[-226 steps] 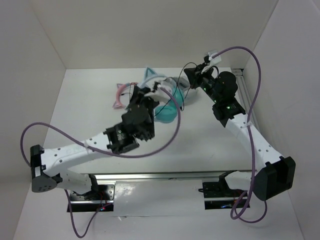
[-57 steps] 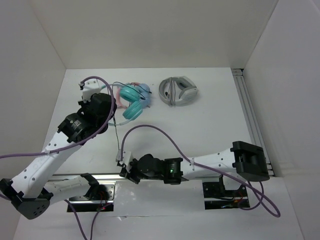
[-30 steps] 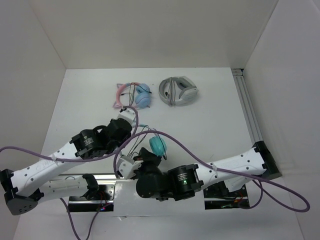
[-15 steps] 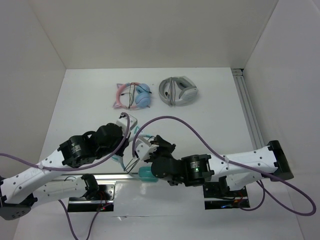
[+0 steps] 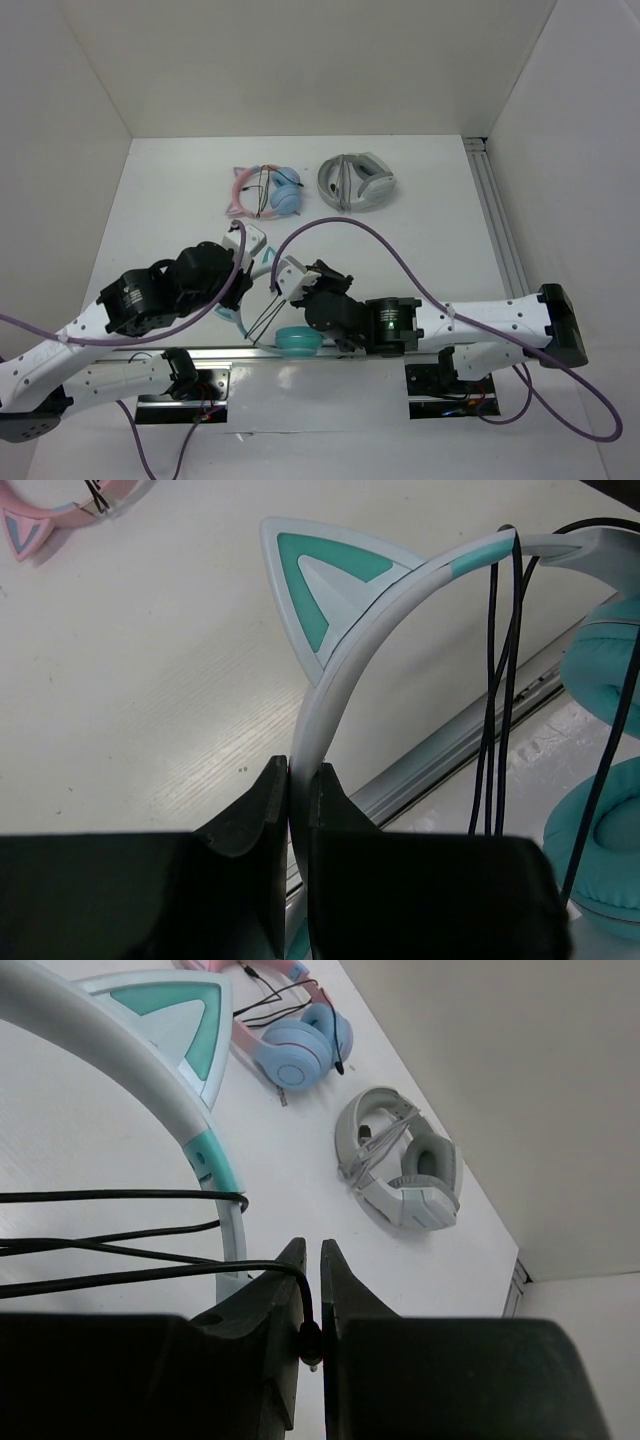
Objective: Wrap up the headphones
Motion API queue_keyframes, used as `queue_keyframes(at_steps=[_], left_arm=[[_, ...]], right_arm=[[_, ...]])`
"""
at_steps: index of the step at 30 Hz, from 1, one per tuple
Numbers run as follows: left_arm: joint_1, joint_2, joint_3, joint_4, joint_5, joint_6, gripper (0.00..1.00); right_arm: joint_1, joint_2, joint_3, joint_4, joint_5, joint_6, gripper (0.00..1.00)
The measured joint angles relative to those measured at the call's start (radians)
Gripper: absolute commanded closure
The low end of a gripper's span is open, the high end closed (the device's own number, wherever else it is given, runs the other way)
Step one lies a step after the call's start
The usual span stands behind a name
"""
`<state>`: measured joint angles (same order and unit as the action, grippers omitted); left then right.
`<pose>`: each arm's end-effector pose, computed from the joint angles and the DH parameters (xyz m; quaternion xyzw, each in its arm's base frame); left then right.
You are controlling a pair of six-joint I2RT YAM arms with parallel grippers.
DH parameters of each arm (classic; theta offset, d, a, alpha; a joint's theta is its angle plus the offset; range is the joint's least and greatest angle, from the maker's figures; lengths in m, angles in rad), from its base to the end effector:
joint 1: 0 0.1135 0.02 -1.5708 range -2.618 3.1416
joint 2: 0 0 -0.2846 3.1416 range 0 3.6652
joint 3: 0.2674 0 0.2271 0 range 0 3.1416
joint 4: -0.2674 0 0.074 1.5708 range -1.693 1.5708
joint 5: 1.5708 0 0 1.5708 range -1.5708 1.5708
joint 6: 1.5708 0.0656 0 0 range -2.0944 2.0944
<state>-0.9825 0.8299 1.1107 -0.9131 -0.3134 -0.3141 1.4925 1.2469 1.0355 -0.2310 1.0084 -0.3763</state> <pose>0.0899 -0.0984 0.3612 0.2223 0.8554 -0.1588 0.4401 0.0752 0.2495 0.3494 -0.4415 0.6475 -0.0983 0.6133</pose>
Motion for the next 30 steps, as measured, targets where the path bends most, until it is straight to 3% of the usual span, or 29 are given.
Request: queue_keyframes(at_steps=[8,20,26,28,30], left_arm=[[0.001,0.011,0.006,-0.021,0.008,0.003,1.00],[0.000,0.129,0.055,-0.049,-0.055,-0.027,1.00],[0.000,0.133,0.082,-0.084,-0.084,-0.029,1.00],[-0.004,0.133,0.085,-0.127,-0.071,-0.025,1.00],[-0.005,0.133,0.085,-0.149,-0.053,-0.021,1.00]], right_arm=[[-0.078,-0.009,0.000,0.000,-0.082,0.005,0.72],[-0.237,-0.007,0.001,-0.077,-0.255,0.042,0.62],[-0.331,0.000,0.000,-0.082,-0.296,0.047,0.50],[-0.381,0.000,-0.003,-0.079,-0.298,0.049,0.39],[-0.422,0.000,-0.010,-0.074,-0.304,0.050,0.39]])
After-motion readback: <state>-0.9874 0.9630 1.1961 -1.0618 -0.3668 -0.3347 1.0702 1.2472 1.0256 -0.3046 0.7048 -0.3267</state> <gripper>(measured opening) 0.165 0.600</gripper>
